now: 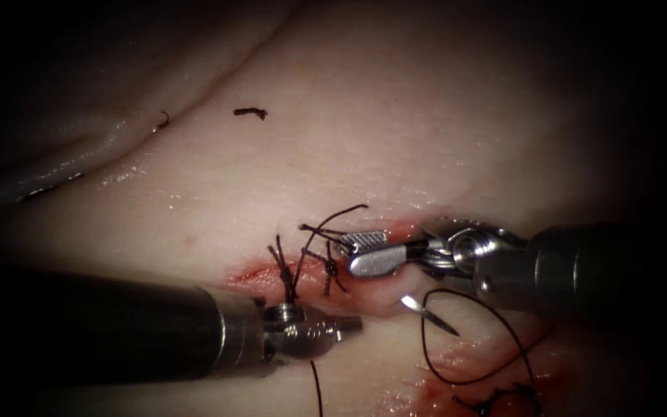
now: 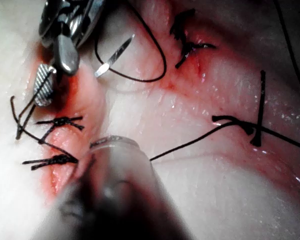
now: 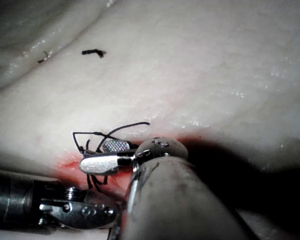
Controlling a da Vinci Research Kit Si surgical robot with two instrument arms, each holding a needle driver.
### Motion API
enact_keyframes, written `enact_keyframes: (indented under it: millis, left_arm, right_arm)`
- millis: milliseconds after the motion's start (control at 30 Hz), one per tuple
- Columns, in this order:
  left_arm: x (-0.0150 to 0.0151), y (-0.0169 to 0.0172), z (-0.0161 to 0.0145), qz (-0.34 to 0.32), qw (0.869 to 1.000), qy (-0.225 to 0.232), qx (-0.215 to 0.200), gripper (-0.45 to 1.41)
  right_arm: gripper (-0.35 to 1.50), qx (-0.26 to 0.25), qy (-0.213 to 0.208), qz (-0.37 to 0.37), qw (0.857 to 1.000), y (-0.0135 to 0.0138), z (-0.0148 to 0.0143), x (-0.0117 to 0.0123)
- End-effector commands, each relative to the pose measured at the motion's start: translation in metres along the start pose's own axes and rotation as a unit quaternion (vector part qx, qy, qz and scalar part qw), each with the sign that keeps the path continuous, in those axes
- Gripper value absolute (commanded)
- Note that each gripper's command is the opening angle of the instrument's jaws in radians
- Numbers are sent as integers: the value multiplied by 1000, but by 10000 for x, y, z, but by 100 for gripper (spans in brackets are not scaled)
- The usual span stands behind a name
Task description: Wound Closure
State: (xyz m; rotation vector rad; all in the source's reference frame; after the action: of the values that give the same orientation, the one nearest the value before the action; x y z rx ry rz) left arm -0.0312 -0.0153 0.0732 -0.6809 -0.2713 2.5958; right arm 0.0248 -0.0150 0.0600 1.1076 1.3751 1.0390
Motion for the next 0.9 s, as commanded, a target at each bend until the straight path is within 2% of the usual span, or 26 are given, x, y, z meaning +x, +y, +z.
enact_keyframes:
  millis: [33,200,433,533,600,733,800,900]
  left_arm:
    - [-1,5,7,0,1000,0,-1,-1]
    - [-1,5,7,0,1000,0,-1,-1]
    - [-1,5,7,0,1000,0,-1,-1]
    - [-1,5,7,0,1000,0,-1,-1]
    - [-1,6,7,0,1000,0,-1,-1]
    - [-1,6,7,0,1000,0,0,-1]
    - [-1,7,7,0,1000,0,0,-1]
    - [-1,7,7,-1,1000,0,0,-1]
  right_arm:
    - [148,-5,0,-27,1000,9,8,-1]
    - [145,-7,-23,-113,993,13,10,6]
    - [141,-20,-60,-171,983,13,13,12]
    - [141,-38,-94,-203,974,13,18,16]
    - [141,-58,-131,-238,961,14,27,24]
    - [140,-68,-146,-250,955,17,38,31]
    - [136,-67,-151,-252,954,18,41,32]
    - [113,-67,-157,-251,953,19,44,33]
